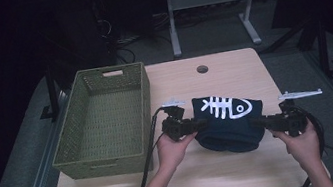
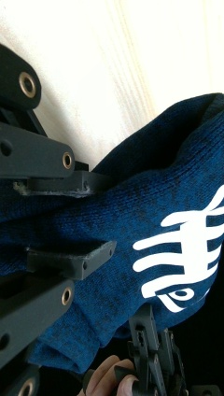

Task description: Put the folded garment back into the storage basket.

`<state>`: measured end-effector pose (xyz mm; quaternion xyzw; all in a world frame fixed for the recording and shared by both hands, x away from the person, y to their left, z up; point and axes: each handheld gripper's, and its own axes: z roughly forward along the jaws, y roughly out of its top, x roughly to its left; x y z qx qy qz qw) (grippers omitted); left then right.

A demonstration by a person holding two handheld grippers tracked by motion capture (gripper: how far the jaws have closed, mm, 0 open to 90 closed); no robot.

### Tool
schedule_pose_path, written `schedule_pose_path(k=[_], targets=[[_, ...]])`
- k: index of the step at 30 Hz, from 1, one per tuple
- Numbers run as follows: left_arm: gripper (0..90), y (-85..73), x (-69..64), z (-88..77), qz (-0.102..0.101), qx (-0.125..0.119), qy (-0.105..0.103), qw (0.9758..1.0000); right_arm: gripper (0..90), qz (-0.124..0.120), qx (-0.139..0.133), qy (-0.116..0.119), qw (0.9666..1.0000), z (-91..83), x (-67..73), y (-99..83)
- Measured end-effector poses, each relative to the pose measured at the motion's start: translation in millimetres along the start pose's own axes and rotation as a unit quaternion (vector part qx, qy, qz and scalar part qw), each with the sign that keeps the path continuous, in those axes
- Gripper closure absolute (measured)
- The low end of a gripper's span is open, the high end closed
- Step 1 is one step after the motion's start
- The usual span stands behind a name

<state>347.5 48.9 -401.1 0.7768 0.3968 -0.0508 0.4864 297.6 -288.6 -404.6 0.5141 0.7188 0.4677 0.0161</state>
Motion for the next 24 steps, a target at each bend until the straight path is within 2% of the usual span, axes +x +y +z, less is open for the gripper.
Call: schedule_pose_path(k=[12, 24], targets=[[69.5, 12.6, -4.4, -19.1, 0.0, -0.007, -0.009, 0.9999, 70.5, -0.012, -0.005, 0.005, 0.9999, -9.7, 15.3, 16.4], [69.4, 23.0, -7.5, -40.0, 0.006, -0.013, -0.006, 0.9999, 70.5, -0.02, -0.01, 0.014, 0.9997, -12.2, 29.1, 31.3]])
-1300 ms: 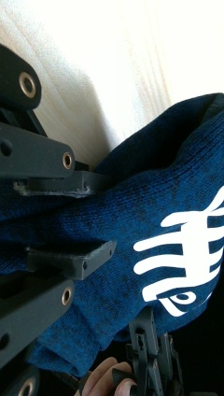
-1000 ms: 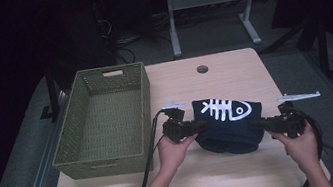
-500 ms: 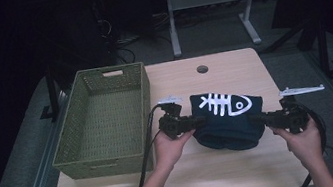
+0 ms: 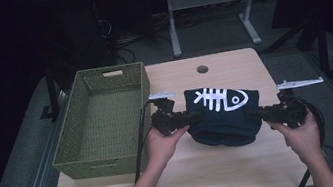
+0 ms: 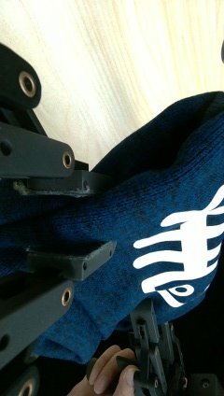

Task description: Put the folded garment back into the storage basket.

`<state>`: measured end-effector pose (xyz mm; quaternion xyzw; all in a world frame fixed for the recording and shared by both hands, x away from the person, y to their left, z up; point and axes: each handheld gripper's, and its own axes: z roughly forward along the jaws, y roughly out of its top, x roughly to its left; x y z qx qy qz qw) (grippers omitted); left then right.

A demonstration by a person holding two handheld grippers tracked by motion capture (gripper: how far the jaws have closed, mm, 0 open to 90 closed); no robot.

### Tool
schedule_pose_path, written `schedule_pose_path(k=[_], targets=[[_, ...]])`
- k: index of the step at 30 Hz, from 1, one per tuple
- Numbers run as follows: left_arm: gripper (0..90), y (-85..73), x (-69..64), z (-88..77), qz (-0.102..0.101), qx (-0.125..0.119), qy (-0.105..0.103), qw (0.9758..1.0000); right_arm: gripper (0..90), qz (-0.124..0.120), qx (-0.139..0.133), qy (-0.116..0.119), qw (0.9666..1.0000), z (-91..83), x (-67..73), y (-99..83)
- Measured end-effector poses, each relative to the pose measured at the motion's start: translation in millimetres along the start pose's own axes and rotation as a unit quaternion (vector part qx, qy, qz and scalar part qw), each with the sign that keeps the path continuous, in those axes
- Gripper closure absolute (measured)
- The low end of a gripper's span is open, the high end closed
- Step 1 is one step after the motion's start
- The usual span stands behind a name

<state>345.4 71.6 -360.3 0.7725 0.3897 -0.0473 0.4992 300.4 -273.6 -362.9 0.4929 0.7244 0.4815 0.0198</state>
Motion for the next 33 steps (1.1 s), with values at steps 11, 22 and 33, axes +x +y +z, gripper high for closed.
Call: schedule_pose_path(k=[11, 22, 33], targets=[[69.4, 6.6, 3.4, -20.2, 0.003, -0.008, 0.003, 1.0, 70.4, -0.007, 0.001, 0.01, 0.9999, 5.9, 11.6, 15.0], [69.5, 8.9, 10.6, -41.0, -0.008, -0.025, 0.001, 0.9997, 70.4, -0.018, 0.006, 0.021, 0.9996, 12.9, 27.4, 31.3], [69.4, 14.7, 14.4, -66.2, -0.002, -0.032, 0.007, 0.9994, 70.4, -0.026, 0.011, 0.035, 0.999, 24.2, 42.1, 47.0]])
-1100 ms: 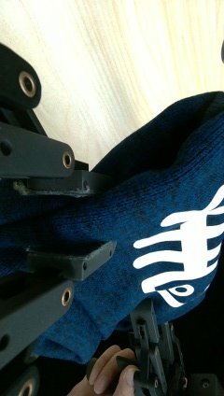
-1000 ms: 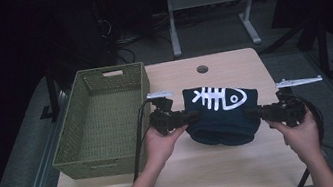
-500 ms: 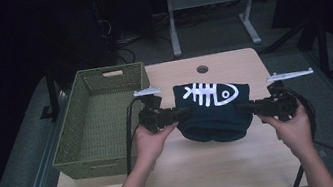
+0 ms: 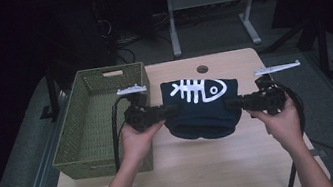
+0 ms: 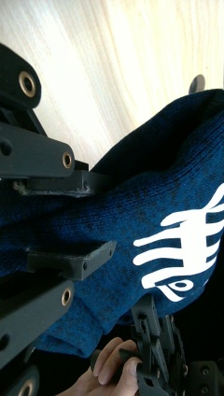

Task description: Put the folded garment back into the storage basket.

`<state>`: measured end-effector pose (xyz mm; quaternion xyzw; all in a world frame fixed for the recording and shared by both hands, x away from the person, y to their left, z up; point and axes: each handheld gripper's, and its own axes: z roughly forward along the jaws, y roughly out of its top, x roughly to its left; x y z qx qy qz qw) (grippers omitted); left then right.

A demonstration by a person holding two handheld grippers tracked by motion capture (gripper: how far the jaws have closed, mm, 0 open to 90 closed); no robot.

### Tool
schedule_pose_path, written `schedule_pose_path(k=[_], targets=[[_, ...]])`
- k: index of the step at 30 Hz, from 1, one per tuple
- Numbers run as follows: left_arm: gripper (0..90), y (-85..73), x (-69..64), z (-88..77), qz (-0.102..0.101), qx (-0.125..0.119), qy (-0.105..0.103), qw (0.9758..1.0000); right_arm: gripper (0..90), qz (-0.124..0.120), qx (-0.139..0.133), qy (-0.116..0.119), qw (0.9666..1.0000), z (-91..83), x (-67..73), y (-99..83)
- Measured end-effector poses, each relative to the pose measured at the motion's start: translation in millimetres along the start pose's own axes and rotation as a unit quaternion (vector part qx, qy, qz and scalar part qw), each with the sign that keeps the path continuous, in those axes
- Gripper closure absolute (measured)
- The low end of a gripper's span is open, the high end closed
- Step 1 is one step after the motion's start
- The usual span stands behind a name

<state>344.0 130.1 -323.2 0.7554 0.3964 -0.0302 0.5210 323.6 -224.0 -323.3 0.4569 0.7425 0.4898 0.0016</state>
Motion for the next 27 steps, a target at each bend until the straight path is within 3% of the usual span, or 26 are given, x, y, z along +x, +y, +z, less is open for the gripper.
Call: schedule_pose_path(k=[15, 27], targets=[[69.4, 4.6, 10.1, -23.9, -0.007, -0.013, -0.003, 0.9999, 70.4, -0.015, -0.003, 0.017, 0.9997, 10.7, 14.0, 19.3], [69.5, 5.5, 23.6, -46.8, -0.017, -0.02, -0.001, 0.9997, 70.3, -0.028, 0.0, 0.03, 0.9991, 29.0, 27.8, 33.2]])
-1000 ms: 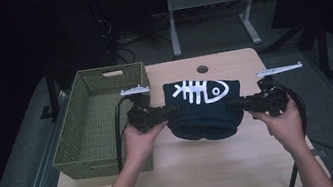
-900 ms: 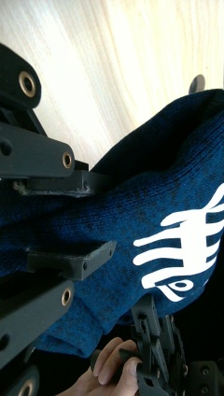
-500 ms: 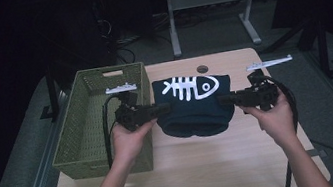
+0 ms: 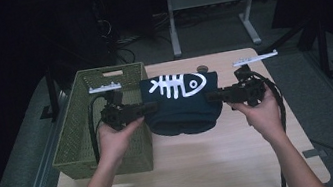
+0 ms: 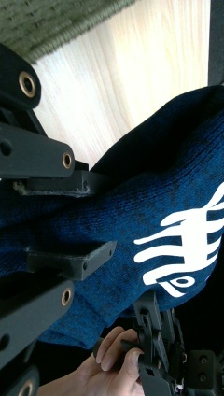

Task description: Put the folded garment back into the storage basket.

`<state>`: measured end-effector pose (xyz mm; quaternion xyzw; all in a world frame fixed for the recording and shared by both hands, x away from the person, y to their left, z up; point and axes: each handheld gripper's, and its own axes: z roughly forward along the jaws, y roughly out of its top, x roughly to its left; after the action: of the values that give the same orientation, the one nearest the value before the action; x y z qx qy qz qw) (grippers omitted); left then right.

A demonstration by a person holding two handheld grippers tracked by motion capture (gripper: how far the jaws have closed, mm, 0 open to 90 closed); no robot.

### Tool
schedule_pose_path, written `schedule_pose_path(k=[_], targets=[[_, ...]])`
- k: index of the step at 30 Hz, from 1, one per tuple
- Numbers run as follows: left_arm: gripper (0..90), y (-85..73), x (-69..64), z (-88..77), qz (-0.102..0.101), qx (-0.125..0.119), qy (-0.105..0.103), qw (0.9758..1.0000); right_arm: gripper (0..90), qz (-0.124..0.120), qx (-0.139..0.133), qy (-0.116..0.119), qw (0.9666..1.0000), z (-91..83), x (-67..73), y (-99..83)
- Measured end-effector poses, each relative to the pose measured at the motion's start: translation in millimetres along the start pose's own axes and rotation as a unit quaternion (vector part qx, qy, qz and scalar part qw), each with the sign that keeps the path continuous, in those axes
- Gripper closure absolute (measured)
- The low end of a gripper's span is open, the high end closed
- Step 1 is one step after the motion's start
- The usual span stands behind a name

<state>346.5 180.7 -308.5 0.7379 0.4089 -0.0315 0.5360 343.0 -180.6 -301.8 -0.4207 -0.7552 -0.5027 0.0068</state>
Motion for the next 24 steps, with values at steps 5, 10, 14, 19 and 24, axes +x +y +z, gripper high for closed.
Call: schedule_pose_path(k=[5, 10, 14, 19, 24], targets=[[69.4, 0.4, 6.3, -8.5, -0.003, 0.002, 0.001, 1.0, 70.3, -0.004, 0.003, 0.002, 1.0, 8.5, 5.7, 5.8], [69.4, 1.2, 12.4, -17.4, -0.005, 0.002, 0.002, 1.0, 70.3, -0.004, 0.003, 0.011, 0.9999, 16.4, 10.1, 11.0], [69.4, 0.7, 17.5, -24.5, -0.01, 0.003, 0.004, 0.9999, 70.3, -0.006, 0.008, 0.015, 0.9998, 24.9, 12.8, 14.1], [69.4, -0.8, 24.0, -34.6, -0.014, 0.001, 0.005, 0.9999, 70.3, -0.012, 0.013, 0.018, 0.9997, 35.6, 17.6, 18.9], [69.4, -0.4, 29.8, -45.3, -0.016, 0.0, 0.006, 0.9999, 70.3, -0.019, 0.015, 0.021, 0.9995, 44.7, 24.0, 24.7]])
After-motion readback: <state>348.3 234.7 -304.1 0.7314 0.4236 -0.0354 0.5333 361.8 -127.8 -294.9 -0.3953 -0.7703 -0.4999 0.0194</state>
